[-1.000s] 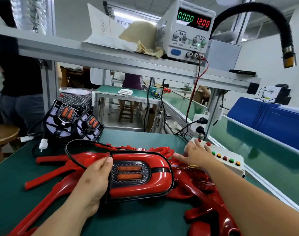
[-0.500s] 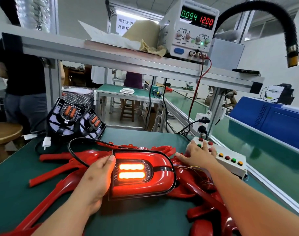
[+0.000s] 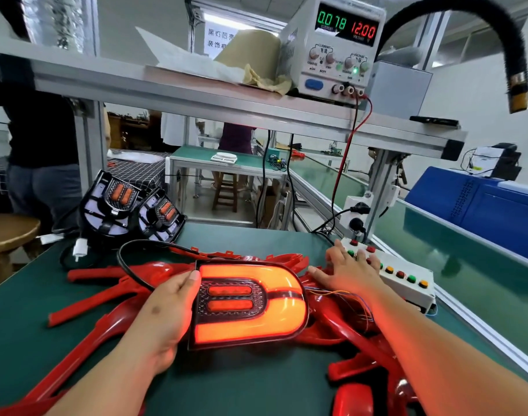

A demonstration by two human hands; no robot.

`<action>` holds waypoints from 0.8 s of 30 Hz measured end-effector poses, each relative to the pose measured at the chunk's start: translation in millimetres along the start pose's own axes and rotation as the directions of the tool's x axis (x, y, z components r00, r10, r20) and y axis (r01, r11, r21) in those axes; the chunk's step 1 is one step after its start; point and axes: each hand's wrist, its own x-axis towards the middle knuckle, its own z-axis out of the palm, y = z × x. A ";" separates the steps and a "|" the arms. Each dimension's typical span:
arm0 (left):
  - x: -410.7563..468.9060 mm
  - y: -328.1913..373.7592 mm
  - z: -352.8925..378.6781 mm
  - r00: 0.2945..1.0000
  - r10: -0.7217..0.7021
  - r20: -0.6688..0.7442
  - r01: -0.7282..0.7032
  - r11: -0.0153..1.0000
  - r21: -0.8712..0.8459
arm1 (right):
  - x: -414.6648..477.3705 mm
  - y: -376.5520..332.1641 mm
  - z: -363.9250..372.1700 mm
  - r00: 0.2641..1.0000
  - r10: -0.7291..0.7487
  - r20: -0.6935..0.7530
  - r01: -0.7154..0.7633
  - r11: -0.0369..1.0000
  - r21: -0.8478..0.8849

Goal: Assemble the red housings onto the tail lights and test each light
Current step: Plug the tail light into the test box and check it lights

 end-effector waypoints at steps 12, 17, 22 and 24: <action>1.6 -0.6 -1.5 1.000 -0.012 0.004 0.012 1.000 -0.012 | -4.2 -0.3 3.2 0.995 -0.009 -0.101 0.007 1.000 -0.019; 2.0 -0.6 -2.8 1.000 -0.011 0.006 0.011 1.000 -0.004 | -3.8 -0.5 4.1 0.993 -0.010 -0.121 0.005 0.999 -0.045; 2.3 -0.2 -3.0 1.000 -0.003 0.004 0.003 1.000 0.005 | -4.0 -1.0 2.2 0.992 -0.006 -0.128 0.003 1.000 -0.024; 2.8 -0.8 -2.6 1.000 0.011 -0.023 -0.011 1.000 0.002 | -5.2 -1.2 1.1 0.991 0.002 -0.137 -0.004 1.000 -0.012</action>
